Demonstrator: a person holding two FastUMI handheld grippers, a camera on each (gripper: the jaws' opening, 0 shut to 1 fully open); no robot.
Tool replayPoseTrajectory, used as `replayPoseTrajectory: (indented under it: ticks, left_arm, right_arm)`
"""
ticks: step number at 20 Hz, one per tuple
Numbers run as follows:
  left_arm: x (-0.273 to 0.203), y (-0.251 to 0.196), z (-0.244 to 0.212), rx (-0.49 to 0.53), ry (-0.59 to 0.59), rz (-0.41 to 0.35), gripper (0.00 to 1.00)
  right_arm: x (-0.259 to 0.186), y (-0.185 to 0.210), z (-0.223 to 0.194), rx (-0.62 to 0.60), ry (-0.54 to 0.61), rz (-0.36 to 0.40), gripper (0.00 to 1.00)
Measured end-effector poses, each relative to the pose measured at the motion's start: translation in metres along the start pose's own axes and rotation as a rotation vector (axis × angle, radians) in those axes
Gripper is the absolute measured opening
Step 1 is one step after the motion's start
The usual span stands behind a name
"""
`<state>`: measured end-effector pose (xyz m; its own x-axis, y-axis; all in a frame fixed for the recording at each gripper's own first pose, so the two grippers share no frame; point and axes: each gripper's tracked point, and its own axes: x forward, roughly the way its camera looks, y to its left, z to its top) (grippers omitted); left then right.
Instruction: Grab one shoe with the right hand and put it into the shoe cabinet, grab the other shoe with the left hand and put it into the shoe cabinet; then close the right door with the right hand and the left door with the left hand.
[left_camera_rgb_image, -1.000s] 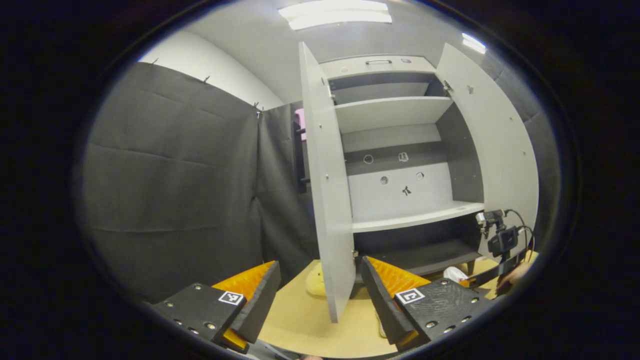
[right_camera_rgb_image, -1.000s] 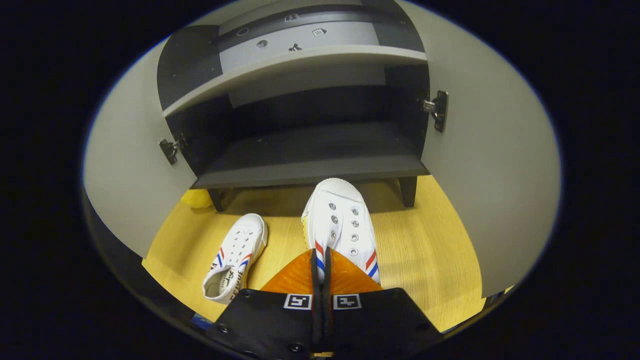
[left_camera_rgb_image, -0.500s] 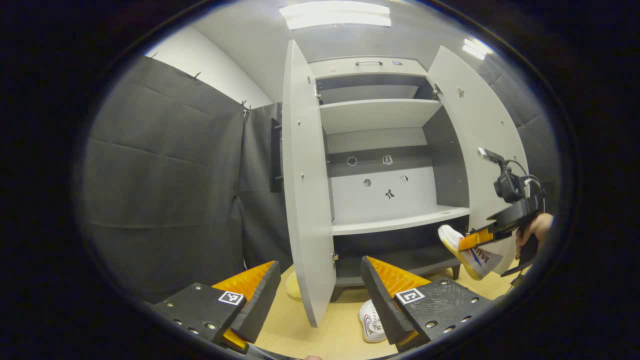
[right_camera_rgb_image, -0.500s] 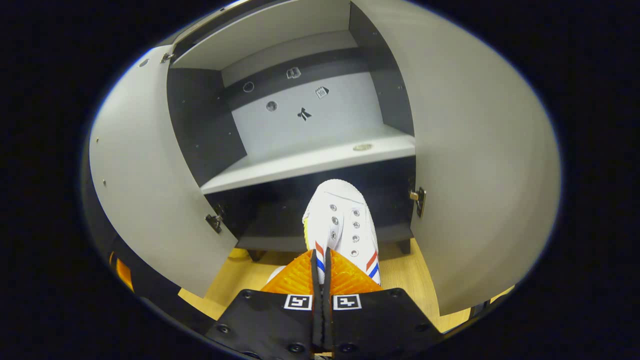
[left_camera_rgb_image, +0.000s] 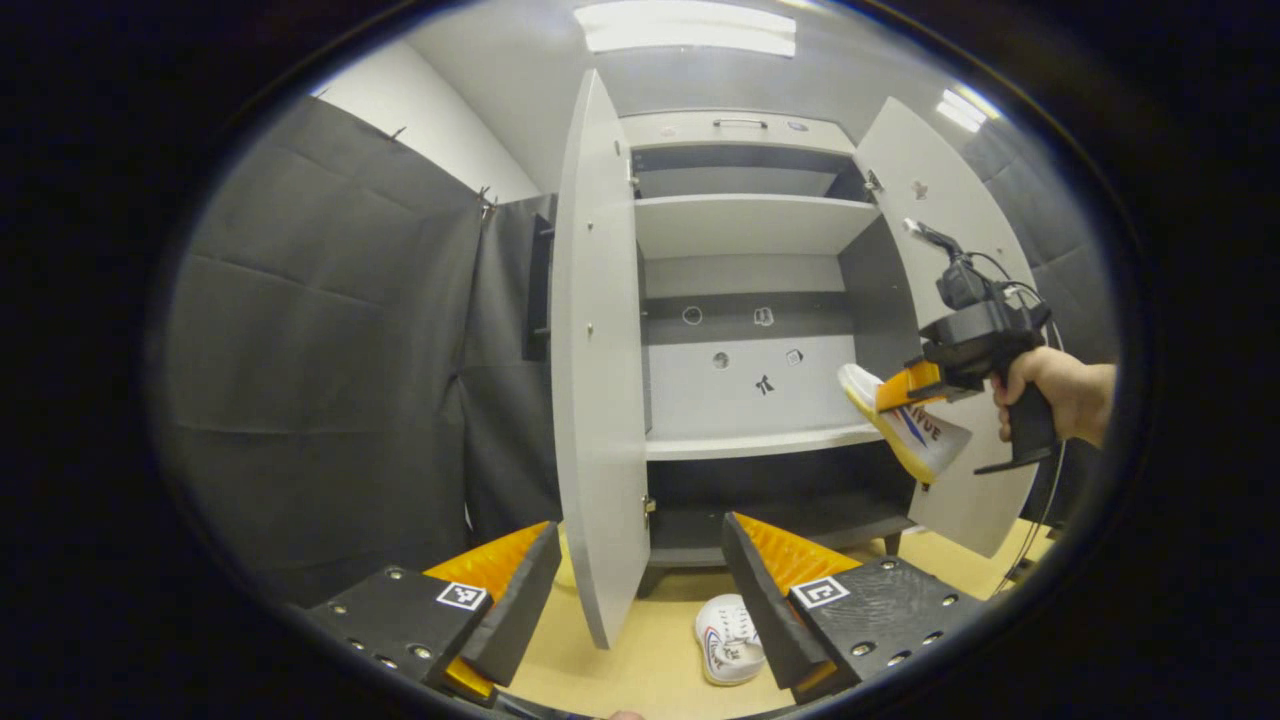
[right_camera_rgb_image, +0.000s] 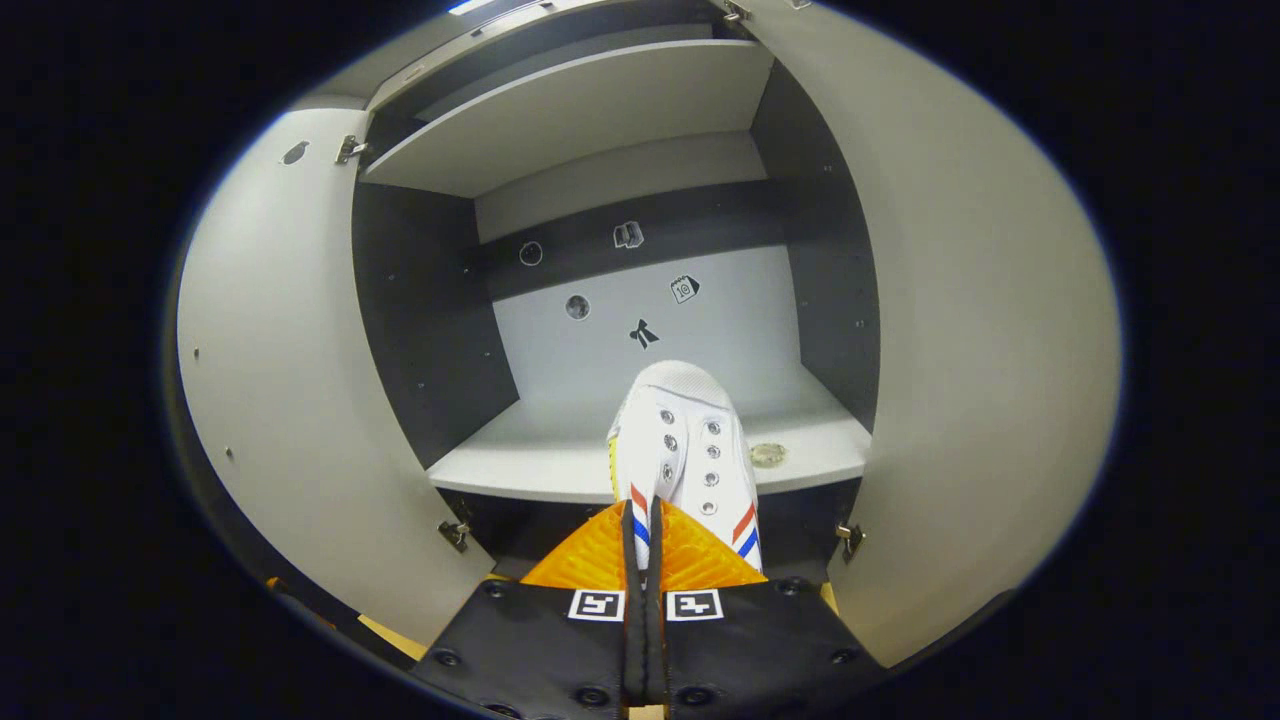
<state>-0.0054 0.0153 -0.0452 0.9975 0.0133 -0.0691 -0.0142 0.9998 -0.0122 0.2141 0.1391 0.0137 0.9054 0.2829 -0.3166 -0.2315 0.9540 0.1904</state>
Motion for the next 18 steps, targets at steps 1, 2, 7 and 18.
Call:
replayPoseTrajectory:
  ticks: [1,2,7,18]
  left_arm:
    - [-0.001,0.002,-0.003,-0.002,0.006,0.004,0.94]
    - [-0.002,0.005,-0.005,-0.003,0.011,0.008,0.93]
    - [-0.005,0.015,-0.008,0.004,0.024,0.023,0.94]
    - [-0.012,0.014,-0.019,0.001,0.072,0.012,0.93]
  right_arm:
    - [0.009,-0.002,0.008,0.003,-0.004,-0.006,0.01]
    - [0.019,-0.004,0.017,0.000,-0.010,-0.012,0.01]
    - [0.067,-0.012,0.055,-0.004,-0.015,-0.044,0.00]
    - [0.154,-0.042,0.054,0.014,0.088,-0.177,0.01]
